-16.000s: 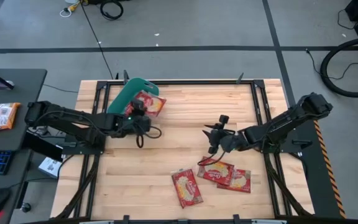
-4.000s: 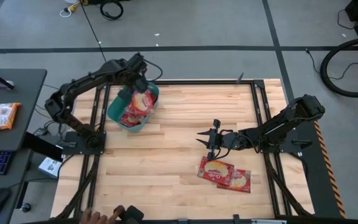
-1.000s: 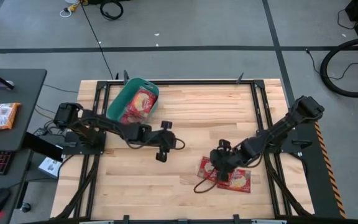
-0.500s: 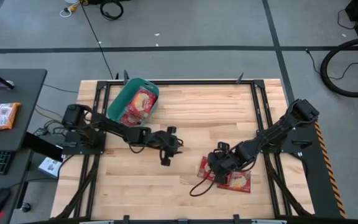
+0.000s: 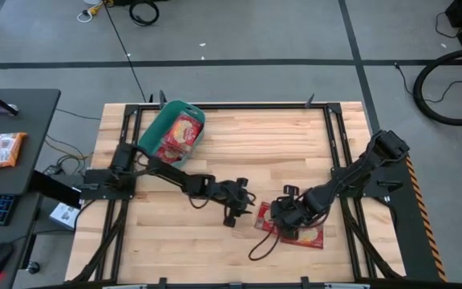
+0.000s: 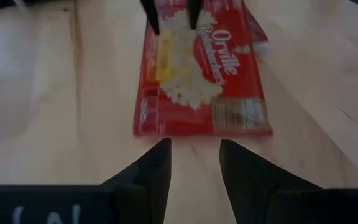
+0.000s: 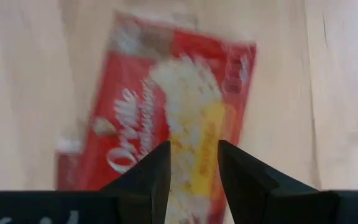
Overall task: Sort popcorn bags into baskets
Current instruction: Put the red popcorn bag into the green bin
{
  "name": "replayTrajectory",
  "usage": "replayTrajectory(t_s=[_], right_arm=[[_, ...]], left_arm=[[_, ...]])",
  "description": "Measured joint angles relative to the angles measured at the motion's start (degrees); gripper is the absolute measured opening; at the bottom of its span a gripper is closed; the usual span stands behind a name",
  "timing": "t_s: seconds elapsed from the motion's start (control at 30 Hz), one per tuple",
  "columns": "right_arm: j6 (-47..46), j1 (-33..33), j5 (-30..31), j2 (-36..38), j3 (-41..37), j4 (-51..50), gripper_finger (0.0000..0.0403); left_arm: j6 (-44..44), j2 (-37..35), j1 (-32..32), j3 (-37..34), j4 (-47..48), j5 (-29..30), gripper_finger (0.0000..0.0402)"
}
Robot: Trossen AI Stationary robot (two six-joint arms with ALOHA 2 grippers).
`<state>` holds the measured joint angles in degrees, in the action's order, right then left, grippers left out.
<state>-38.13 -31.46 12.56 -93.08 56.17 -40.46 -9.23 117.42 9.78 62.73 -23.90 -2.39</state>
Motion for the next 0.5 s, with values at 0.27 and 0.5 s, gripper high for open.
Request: replayTrajectory(t_s=[0.27,0.5], right_arm=[[-2.83,-5.37,4.82,0.7,2.66,-6.73,0.0138],[-11.72,-5.97,5.67,0.48,1.49,-8.34,0.0139]], left_arm=[[-0.13,5.3,0.41,6.52,0.04,-0.81,0.0141],[-0.88,8.55,1.75,9.31,0.19,-2.48,0.0141]])
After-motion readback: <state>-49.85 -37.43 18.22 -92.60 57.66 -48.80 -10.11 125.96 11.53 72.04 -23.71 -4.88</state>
